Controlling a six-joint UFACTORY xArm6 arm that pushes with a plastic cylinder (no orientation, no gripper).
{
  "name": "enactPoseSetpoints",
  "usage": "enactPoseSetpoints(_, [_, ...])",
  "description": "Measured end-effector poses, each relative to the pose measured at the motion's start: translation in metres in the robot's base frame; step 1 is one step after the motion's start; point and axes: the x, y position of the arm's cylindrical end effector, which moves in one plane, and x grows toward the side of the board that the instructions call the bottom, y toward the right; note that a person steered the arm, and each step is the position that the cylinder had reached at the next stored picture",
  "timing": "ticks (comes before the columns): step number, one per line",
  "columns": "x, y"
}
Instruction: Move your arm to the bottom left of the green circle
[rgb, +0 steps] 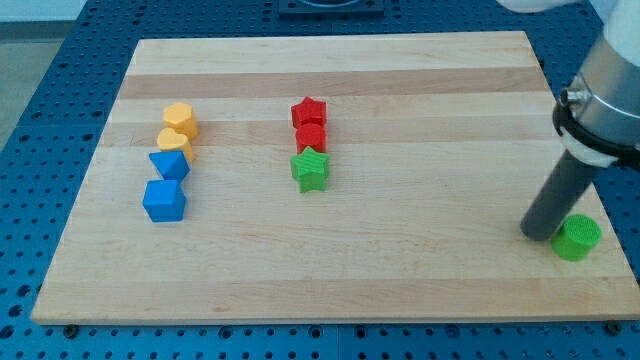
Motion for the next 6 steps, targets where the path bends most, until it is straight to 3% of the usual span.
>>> enactPoseSetpoints(1, [-0.061, -0.011])
enactPoseSetpoints(2, [-0.069, 0.039])
enactPoseSetpoints(4, [0.003, 0.114])
enactPoseSetpoints(6, [0.057, 0.109])
